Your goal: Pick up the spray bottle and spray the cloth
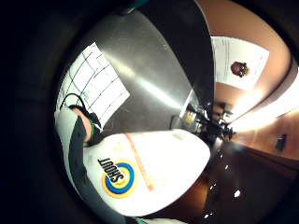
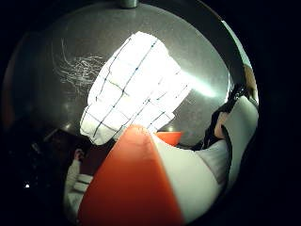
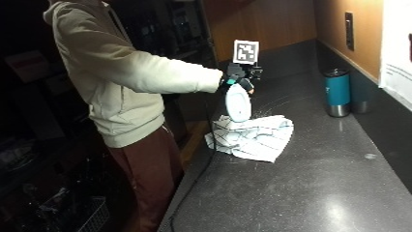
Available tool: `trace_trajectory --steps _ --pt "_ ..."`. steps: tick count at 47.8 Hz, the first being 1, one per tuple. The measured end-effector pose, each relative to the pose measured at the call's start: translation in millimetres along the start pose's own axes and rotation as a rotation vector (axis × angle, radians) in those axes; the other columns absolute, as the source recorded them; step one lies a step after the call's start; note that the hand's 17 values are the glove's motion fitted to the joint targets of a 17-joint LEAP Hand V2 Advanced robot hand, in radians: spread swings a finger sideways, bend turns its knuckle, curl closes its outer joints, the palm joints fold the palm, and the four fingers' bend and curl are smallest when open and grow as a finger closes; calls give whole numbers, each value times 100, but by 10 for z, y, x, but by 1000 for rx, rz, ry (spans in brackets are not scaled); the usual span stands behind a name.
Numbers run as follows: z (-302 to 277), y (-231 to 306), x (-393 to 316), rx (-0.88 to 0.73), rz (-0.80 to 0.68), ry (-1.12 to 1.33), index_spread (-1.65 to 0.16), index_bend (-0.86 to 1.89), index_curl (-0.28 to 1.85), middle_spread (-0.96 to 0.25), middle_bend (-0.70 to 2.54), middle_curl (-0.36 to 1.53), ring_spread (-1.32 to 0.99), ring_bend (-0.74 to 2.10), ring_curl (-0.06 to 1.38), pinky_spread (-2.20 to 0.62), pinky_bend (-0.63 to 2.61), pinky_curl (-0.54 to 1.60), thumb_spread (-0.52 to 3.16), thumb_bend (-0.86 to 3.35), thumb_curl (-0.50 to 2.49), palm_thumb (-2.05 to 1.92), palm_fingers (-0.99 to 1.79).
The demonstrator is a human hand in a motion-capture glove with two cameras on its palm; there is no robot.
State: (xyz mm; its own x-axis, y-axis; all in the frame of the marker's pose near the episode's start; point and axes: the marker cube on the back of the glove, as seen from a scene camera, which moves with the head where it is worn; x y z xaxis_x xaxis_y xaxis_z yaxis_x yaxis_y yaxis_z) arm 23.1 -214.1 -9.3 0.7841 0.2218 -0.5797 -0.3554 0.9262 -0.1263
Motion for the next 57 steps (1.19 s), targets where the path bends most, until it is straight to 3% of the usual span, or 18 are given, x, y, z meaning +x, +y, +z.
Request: trace_trajectory --steps 4,12,23,33,39,44,48,52,57 --pt "165 34 299 16 -48 159 -13 51 55 -10 65 51 -17 61 46 -21 29 37 -2 -3 72 98 138" --pt "-127 171 499 139 -62 -39 -13 51 54 -10 65 51 -17 61 46 -21 29 37 -2 -3 72 98 138" --pt "-907 381 464 345 -188 -775 -13 51 54 -10 65 51 -17 61 46 -21 29 37 -2 -3 72 97 138" --pt "-1161 270 167 533 -224 -1303 -13 51 54 -9 65 50 -17 61 46 -20 30 37 -2 -3 72 97 138" --pt "-1347 250 -123 548 -321 -1670 -13 51 54 -9 65 51 -16 61 46 -20 29 37 -1 -3 72 98 138" --pt "-1093 -70 -396 555 -284 -1646 -13 51 54 -9 65 51 -16 61 46 -19 29 37 -1 -3 73 98 138" --pt "-1012 -103 -591 476 -374 -1731 -13 50 54 -9 64 51 -16 62 46 -19 30 37 -1 -3 73 98 138" --pt "-984 -468 -789 575 -231 -1753 -13 51 54 -8 65 51 -16 61 46 -19 30 37 0 -3 73 98 138" --pt "-788 -490 -1089 453 -334 -1719 -13 50 54 -8 65 51 -16 61 46 -19 30 37 0 -3 73 98 138"
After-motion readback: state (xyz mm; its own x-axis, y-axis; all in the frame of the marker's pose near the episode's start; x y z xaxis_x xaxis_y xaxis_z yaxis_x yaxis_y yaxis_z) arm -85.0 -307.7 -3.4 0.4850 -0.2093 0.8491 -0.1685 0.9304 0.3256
